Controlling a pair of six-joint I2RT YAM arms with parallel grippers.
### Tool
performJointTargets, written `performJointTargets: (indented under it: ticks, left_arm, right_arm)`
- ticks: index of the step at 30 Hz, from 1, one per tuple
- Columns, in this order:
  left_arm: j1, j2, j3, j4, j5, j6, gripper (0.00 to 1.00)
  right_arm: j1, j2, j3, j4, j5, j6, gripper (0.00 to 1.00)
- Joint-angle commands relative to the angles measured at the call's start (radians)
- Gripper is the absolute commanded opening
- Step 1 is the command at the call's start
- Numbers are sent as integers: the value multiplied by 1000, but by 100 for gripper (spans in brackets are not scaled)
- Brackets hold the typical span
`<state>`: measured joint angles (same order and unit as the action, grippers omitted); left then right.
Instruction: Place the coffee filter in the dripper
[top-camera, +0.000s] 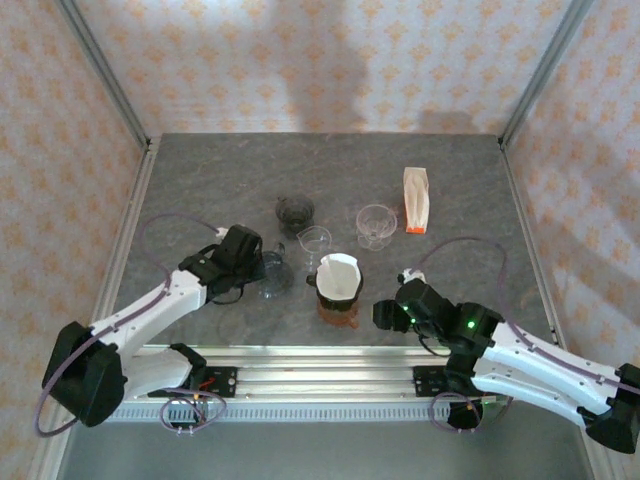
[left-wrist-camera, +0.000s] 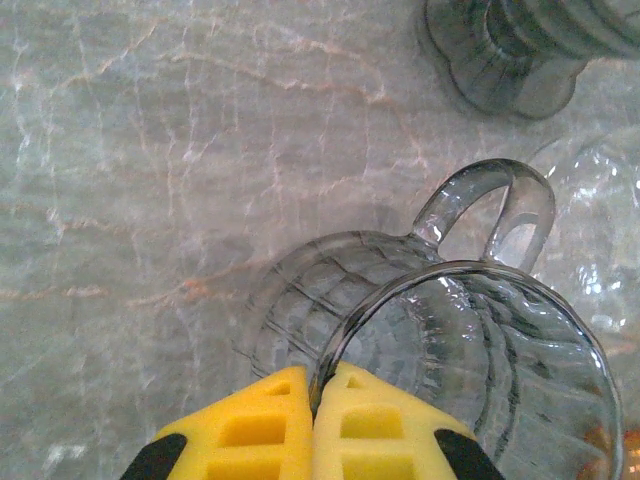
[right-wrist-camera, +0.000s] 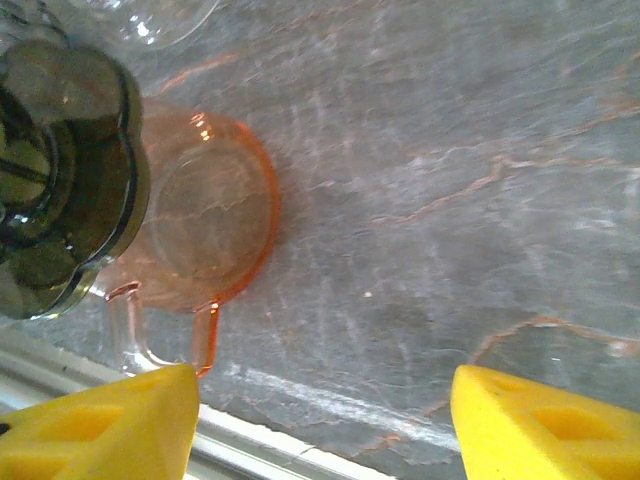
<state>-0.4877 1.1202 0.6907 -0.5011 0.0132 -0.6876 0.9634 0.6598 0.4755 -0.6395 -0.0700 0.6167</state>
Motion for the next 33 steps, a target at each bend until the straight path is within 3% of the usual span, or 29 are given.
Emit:
performJointTargets:
  ticks: [1, 14, 33]
  left_arm:
    - [10, -83, -28, -107, 18, -29, 0]
    - [9, -315, -67, -316, -5, -77, 0]
    - [10, -355, -112, -394, -110, -150, 0]
  right_arm:
    - [1, -6, -43, 137, -78, -35, 68]
    - [-2, 121, -143, 414, -195, -77, 58]
    - [-3, 159, -121, 433, -188, -106, 58]
